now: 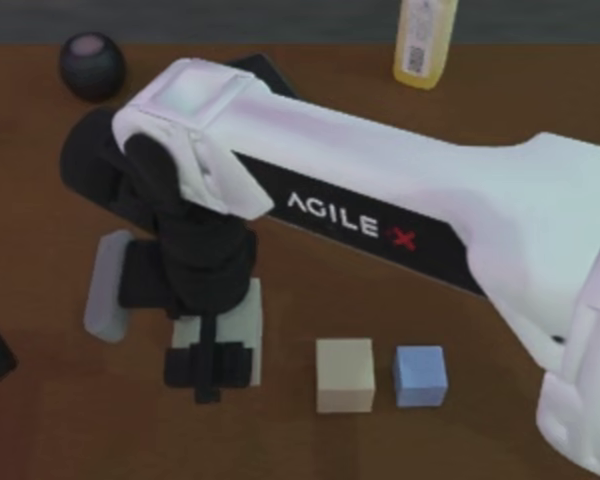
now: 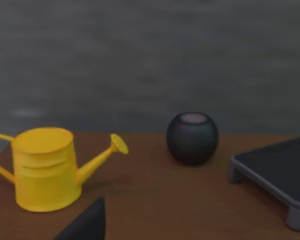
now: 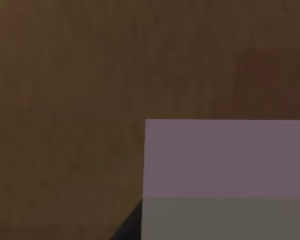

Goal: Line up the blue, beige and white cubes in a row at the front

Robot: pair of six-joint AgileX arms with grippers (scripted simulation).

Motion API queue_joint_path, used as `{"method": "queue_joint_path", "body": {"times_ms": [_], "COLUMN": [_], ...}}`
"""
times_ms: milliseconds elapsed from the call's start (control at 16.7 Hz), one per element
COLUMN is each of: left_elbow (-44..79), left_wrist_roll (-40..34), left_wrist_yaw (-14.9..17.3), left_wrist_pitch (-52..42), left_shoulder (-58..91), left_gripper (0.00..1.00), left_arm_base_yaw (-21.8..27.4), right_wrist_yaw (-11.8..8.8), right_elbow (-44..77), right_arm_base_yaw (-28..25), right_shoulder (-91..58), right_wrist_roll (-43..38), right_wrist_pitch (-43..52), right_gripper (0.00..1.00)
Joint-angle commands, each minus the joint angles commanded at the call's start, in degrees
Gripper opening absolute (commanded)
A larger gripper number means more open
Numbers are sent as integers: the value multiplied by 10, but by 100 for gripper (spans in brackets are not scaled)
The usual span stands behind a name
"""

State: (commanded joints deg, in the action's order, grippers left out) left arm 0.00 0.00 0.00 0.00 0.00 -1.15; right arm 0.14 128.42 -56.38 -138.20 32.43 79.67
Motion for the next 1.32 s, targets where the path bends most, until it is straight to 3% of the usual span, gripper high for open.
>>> {"method": "queue_joint_path", "body": {"times_ms": [480,780,1320], "left_elbow": [0,0,0], "left_wrist_roll": [0,0,0], "left_wrist_yaw": [0,0,0], "left_wrist_pitch": [0,0,0], "left_shoulder": [0,0,0], "left_gripper": [100,100,100], "left_arm_base_yaw": [0,0,0], "right_wrist_yaw": [1,1,1], "right_elbow": [-125,-139,-139], "right_arm_base_yaw": [-2,-3,-3], "right_shoulder": [-9,-13,-13], "right_wrist_roll": [0,1,1], "right_wrist_pitch": [-135,-150,-150], "right_gripper": [0,0,68]}}
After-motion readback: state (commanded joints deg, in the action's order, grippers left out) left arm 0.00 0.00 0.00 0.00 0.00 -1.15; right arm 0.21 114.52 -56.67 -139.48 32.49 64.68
